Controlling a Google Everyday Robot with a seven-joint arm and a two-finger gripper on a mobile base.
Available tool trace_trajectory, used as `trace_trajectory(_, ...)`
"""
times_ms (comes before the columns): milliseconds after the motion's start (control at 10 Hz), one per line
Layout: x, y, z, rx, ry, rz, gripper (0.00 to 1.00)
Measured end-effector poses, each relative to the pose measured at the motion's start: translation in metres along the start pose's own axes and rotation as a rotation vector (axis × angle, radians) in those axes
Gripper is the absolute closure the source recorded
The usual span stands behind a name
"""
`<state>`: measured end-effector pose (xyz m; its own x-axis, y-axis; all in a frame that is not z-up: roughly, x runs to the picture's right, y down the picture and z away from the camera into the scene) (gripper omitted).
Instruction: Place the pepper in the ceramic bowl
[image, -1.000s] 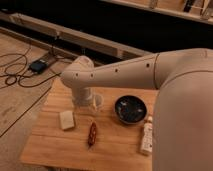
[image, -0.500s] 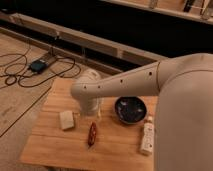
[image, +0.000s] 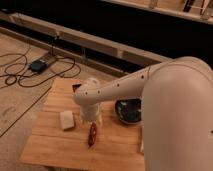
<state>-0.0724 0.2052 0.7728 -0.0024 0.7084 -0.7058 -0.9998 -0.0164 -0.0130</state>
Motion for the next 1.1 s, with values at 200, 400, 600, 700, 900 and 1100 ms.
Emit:
trace_trajectory(200, -0.002, -0.001, 0.013, 0.001, 0.022, 0.000, 0.35)
trace_trajectory(400, -0.001, -0.003, 0.027, 0.003, 0.050, -0.010, 0.35)
trace_trajectory(600, -0.002, -0.002, 0.034, 0.003, 0.062, -0.019, 0.35)
trace_trajectory(700, -0.003, -0.003, 0.037, 0.004, 0.066, -0.022, 0.35)
trace_trajectory(900, -0.007, -0.004, 0.042, 0.008, 0.069, -0.024, 0.35)
trace_trajectory(1100, -0.009, -0.006, 0.045, 0.010, 0.072, -0.025, 0.38)
